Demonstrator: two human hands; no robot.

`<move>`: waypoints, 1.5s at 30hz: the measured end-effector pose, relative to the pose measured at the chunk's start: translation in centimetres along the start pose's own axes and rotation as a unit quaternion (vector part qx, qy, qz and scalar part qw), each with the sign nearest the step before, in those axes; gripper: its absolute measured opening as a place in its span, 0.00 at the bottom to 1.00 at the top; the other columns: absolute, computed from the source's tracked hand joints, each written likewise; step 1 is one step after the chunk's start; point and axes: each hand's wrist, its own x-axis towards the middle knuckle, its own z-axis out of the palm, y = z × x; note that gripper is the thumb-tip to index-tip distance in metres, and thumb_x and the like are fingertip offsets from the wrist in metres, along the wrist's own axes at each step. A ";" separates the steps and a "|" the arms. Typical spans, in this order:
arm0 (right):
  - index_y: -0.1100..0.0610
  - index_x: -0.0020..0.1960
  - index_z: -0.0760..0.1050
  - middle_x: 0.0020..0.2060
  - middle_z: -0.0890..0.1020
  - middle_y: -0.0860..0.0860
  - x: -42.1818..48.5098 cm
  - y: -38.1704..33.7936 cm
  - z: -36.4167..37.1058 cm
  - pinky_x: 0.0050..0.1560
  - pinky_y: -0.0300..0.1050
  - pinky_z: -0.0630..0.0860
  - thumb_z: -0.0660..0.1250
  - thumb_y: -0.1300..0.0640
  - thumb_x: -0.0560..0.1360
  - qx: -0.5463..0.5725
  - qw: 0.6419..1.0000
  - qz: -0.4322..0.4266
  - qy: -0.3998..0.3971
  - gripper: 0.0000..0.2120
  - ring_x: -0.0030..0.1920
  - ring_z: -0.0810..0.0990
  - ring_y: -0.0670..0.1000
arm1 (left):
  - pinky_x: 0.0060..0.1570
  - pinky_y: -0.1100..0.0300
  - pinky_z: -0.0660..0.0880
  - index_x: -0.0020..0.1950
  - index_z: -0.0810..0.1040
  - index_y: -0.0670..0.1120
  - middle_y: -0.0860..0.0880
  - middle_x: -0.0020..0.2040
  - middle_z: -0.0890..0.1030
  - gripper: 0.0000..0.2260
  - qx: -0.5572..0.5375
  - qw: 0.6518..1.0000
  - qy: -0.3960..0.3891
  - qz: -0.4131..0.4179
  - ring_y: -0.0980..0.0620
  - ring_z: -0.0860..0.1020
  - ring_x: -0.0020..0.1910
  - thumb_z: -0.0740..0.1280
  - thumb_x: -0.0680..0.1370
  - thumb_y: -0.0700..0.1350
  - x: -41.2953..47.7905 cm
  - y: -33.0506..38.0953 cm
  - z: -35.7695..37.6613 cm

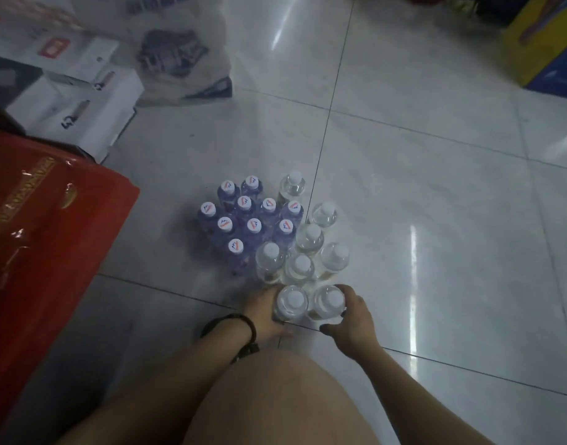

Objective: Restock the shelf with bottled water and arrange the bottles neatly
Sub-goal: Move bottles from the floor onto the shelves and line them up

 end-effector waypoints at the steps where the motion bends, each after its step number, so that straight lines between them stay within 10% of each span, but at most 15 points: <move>1: 0.44 0.67 0.71 0.54 0.79 0.45 0.3 0.2 0.4 0.53 0.50 0.77 0.83 0.58 0.61 0.010 1.000 0.002 0.000 0.39 0.55 0.80 0.54 | 0.66 0.52 0.75 0.70 0.76 0.51 0.51 0.68 0.80 0.29 -0.012 1.000 0.005 -0.007 0.48 0.78 0.67 0.80 0.70 0.48 0.2 0.1 0.5; 10: 0.39 0.63 0.75 0.55 0.85 0.38 0.2 -0.6 1.5 0.52 0.46 0.78 0.85 0.44 0.58 0.123 0.992 -0.040 -0.008 0.36 0.55 0.83 0.44 | 0.63 0.53 0.79 0.67 0.74 0.64 0.61 0.64 0.81 0.30 -0.105 0.994 0.034 0.001 0.57 0.79 0.64 0.80 0.67 0.61 -0.8 -2.4 1.5; 15: 0.42 0.61 0.76 0.54 0.86 0.40 -2.4 -4.9 -0.2 0.51 0.46 0.80 0.87 0.54 0.64 0.209 0.973 -0.101 -0.019 0.32 0.52 0.85 0.41 | 0.60 0.63 0.78 0.68 0.73 0.66 0.62 0.63 0.82 0.31 -0.231 0.970 0.080 0.000 0.66 0.80 0.61 0.83 0.69 0.57 -5.5 -2.9 -1.2; 22: 0.50 0.65 0.78 0.55 0.88 0.52 -8.7 -18.3 -5.3 0.54 0.53 0.85 0.83 0.56 0.70 0.346 0.907 -0.233 -0.060 0.27 0.55 0.88 0.54 | 0.62 0.46 0.81 0.68 0.76 0.49 0.47 0.61 0.86 0.26 -0.374 0.897 0.218 0.088 0.45 0.83 0.62 0.79 0.72 0.45 -14.8 2.4 -12.0; 26: 0.61 0.64 0.79 0.54 0.88 0.59 -14.2 -26.1 -7.6 0.56 0.61 0.85 0.77 0.53 0.74 0.403 0.859 -0.278 -0.153 0.22 0.55 0.88 0.63 | 0.49 0.53 0.83 0.65 0.77 0.47 0.46 0.58 0.86 0.36 -0.418 0.851 0.301 0.104 0.47 0.85 0.57 0.80 0.64 0.65 -22.7 6.1 -17.3; 34: 0.57 0.72 0.72 0.61 0.84 0.64 -25.8 -39.2 -9.8 0.63 0.76 0.77 0.67 0.61 0.78 0.325 0.785 -0.386 -0.360 0.22 0.61 0.84 0.68 | 0.53 0.40 0.83 0.64 0.80 0.51 0.45 0.55 0.88 0.28 -0.423 0.780 0.449 0.105 0.43 0.87 0.54 0.72 0.71 0.68 -40.8 8.0 -23.5; 38: 0.57 0.75 0.67 0.64 0.82 0.64 -31.9 -45.0 -9.7 0.65 0.72 0.78 0.68 0.62 0.79 0.211 0.715 -0.469 -0.474 0.25 0.63 0.83 0.67 | 0.46 0.49 0.83 0.63 0.80 0.47 0.45 0.53 0.88 0.23 -0.414 0.725 0.542 0.098 0.46 0.87 0.52 0.66 0.76 0.62 -50.1 7.2 -25.4; 45: 0.57 0.66 0.76 0.57 0.87 0.57 -44.3 -54.5 -5.1 0.57 0.62 0.84 0.80 0.57 0.75 0.192 0.651 -0.585 -0.444 0.23 0.55 0.88 0.59 | 0.63 0.27 0.76 0.68 0.77 0.46 0.38 0.61 0.84 0.21 -0.400 0.637 0.653 0.085 0.34 0.82 0.62 0.71 0.76 0.48 -64.6 5.3 -27.1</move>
